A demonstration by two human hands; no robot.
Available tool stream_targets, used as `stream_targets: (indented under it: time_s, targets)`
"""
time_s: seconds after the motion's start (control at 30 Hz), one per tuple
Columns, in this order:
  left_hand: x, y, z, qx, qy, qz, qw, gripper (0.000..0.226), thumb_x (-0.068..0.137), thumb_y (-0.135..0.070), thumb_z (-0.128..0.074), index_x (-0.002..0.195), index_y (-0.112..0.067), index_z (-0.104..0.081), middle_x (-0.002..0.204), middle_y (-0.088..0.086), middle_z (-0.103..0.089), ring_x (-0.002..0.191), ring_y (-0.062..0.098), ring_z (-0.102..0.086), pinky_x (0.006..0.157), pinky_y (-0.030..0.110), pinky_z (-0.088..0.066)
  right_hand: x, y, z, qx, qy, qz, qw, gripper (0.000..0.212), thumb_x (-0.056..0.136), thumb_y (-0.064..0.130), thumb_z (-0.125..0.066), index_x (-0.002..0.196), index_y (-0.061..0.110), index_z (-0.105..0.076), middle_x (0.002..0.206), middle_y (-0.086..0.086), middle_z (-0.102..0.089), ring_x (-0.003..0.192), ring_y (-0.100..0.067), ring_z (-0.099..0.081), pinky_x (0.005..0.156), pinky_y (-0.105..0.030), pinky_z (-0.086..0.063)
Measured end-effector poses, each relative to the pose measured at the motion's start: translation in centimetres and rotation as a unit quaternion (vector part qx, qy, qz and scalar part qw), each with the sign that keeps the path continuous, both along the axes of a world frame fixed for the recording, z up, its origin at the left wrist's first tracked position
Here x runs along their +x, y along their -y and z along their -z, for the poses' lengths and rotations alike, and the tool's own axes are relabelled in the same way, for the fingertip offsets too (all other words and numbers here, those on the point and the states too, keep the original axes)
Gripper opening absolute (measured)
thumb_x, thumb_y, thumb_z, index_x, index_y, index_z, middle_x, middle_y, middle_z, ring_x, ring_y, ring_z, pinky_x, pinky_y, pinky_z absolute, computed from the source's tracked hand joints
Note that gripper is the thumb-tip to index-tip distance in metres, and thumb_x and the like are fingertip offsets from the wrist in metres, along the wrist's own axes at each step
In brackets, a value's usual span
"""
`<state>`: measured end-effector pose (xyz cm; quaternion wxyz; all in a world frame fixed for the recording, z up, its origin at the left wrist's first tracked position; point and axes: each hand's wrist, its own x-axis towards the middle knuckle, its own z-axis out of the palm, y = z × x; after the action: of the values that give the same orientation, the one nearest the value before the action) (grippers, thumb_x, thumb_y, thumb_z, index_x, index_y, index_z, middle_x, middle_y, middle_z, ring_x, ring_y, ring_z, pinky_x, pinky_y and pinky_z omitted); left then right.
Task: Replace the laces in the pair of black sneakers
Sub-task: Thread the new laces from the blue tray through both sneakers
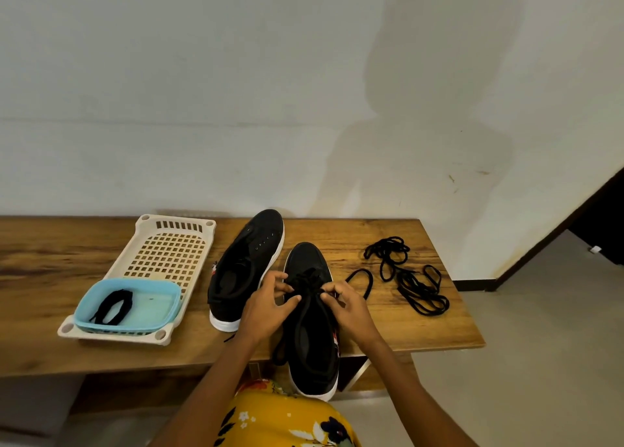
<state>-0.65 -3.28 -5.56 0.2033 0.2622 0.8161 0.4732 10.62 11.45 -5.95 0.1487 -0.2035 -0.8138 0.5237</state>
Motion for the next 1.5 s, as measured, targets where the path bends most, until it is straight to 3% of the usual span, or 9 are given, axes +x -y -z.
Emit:
stream_targets:
  time_s: [0.2,0.3,0.4,0.5,0.8,0.97,1.2,1.37,1.5]
  targets:
    - [0.0,0.1,0.0,0.005,0.007,0.005,1.0,0.04,0.08,-0.024,-0.072,0.111,-0.022,-0.047,0.099,-0.013,-0.063,0.1,0.007,-0.061,0.094,0.037,-0.05,0.5,0.4,0.5,-0.202,0.0,0.117,0.972,0.024,0.097,0.01,-0.04,0.074,0.012,-0.043,0.075,-0.003,-0.05,0.074,-0.017,-0.05,0.065,-0.029,-0.04]
    - [-0.2,0.2,0.2,0.005,0.0,0.003,1.0,0.033,0.08,-0.023,-0.072,0.1,-0.021,-0.046,0.097,-0.013,-0.063,0.1,0.005,-0.061,0.093,0.038,-0.051,0.6,0.6,0.1,-0.266,-0.03,0.096,0.959,0.017,0.094,0.012,-0.046,0.079,0.01,-0.053,0.083,-0.008,-0.059,0.081,-0.019,-0.059,0.069,-0.027,-0.047]
    - [-0.1,0.1,0.3,0.001,-0.007,0.004,1.0,0.029,0.081,-0.022,-0.072,0.091,-0.024,-0.045,0.096,-0.014,-0.063,0.1,0.003,-0.06,0.092,0.036,-0.051,0.8,0.8,0.3,-0.196,-0.02,0.045,0.979,0.012,0.093,0.011,-0.052,0.093,0.01,-0.064,0.101,-0.013,-0.06,0.094,-0.018,-0.061,0.076,-0.025,-0.05]
    - [-0.2,0.2,0.4,-0.004,-0.022,0.006,1.0,0.024,0.081,-0.023,-0.071,0.085,-0.025,-0.048,0.096,-0.012,-0.064,0.097,0.004,-0.061,0.09,0.037,-0.052,0.7,0.7,0.6,-0.125,-0.003,0.049,0.991,0.019,0.098,0.014,-0.048,0.083,0.008,-0.058,0.09,-0.01,-0.057,0.083,-0.019,-0.057,0.073,-0.028,-0.046]
    - [-0.2,0.1,0.0,0.001,-0.056,0.048,0.997,0.007,0.084,-0.02,-0.068,0.088,-0.022,-0.063,0.096,-0.015,-0.062,0.1,0.007,-0.059,0.091,0.029,-0.049,0.7,0.9,0.5,-0.351,-0.041,0.132,0.926,0.022,0.098,0.007,-0.037,0.085,0.008,-0.053,0.086,-0.007,-0.065,0.083,-0.017,-0.064,0.072,-0.029,-0.049]
    - [0.0,-0.1,-0.6,0.018,-0.057,0.072,0.996,0.021,0.084,-0.02,-0.067,0.095,-0.037,-0.064,0.103,-0.015,-0.062,0.103,0.001,-0.057,0.094,0.027,-0.048,0.6,0.8,1.3,-0.273,-0.032,0.081,0.958,0.015,0.094,0.016,-0.052,0.093,0.01,-0.066,0.1,-0.019,-0.063,0.092,-0.027,-0.061,0.081,-0.04,-0.049]
    - [1.3,-1.0,-1.4,-0.03,-0.18,0.046,0.982,0.012,0.087,-0.023,-0.064,0.096,-0.027,-0.069,0.093,-0.014,-0.06,0.086,0.002,-0.057,0.076,0.022,-0.048,0.2,0.9,1.4,-0.272,-0.016,0.083,0.959,0.018,0.096,0.009,-0.047,0.085,0.01,-0.06,0.093,-0.012,-0.057,0.088,-0.023,-0.056,0.077,-0.034,-0.044]
    - [0.7,-0.4,-2.1,-0.052,-0.182,0.13,0.973,0.009,0.094,-0.013,-0.048,0.089,-0.02,-0.047,0.092,-0.008,-0.047,0.081,0.015,-0.054,0.075,0.037,-0.046,-0.1,0.7,1.7,-0.228,-0.005,0.073,0.971,0.015,0.095,0.01,-0.047,0.087,0.009,-0.059,0.097,-0.017,-0.056,0.089,-0.021,-0.057,0.08,-0.034,-0.044]
    - [0.4,0.5,-2.3,-0.027,-0.12,0.15,0.981,0.025,0.093,-0.009,-0.049,0.084,-0.031,-0.04,0.097,-0.006,-0.047,0.091,0.012,-0.053,0.081,0.029,-0.043,-0.1,0.8,1.9,-0.237,-0.014,0.081,0.968,0.018,0.095,0.008,-0.046,0.083,0.012,-0.059,0.096,-0.013,-0.054,0.091,-0.022,-0.055,0.081,-0.034,-0.043]
